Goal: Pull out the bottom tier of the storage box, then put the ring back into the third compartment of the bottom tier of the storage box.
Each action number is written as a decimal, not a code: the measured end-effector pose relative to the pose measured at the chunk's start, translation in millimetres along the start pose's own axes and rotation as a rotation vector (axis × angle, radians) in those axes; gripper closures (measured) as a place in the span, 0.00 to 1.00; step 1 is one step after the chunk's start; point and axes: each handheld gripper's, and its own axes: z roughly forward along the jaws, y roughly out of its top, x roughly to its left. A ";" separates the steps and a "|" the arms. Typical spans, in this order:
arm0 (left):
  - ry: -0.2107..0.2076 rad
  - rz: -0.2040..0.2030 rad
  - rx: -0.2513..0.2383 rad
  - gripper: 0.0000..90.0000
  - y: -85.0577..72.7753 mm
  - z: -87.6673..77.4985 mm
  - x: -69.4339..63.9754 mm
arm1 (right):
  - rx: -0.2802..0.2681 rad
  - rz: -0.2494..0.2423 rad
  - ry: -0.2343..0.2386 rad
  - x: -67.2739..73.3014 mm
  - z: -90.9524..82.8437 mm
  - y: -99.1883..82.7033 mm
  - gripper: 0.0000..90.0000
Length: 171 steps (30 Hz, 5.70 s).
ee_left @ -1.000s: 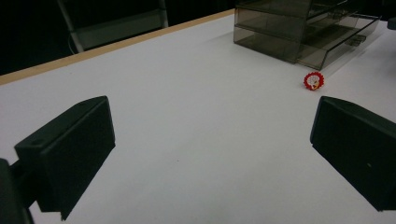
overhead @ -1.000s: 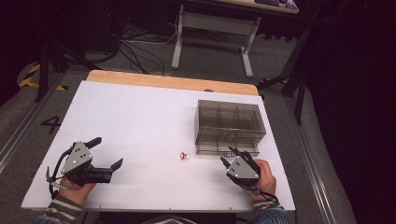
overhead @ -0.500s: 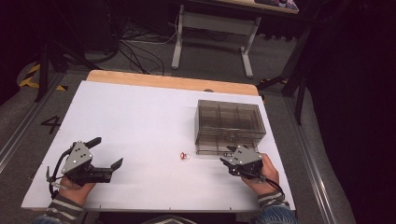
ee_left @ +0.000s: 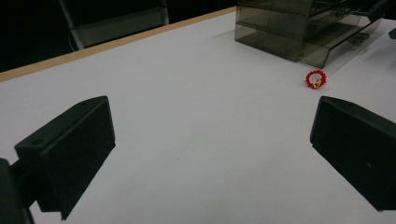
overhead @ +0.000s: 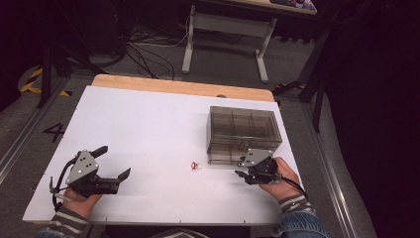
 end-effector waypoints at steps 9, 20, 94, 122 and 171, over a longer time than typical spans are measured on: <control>-0.002 0.000 0.002 0.01 -0.1 0.2 0.0 | 0.090 -0.041 0.001 -6.2 10.5 6.8 0.57; -0.003 0.000 0.005 0.01 -0.2 -0.4 0.3 | 0.160 -0.057 -0.021 -12.0 28.8 7.7 0.62; -0.009 0.005 0.003 0.01 0.9 1.0 -0.7 | 0.030 0.021 0.023 19.2 -10.7 6.8 0.58; -0.010 0.001 -0.001 0.01 1.1 1.6 0.0 | -0.139 0.122 -0.003 18.5 -26.0 14.1 0.52; -0.012 0.004 0.001 0.01 0.8 1.5 0.3 | -0.134 0.185 0.142 17.3 -5.6 79.1 0.48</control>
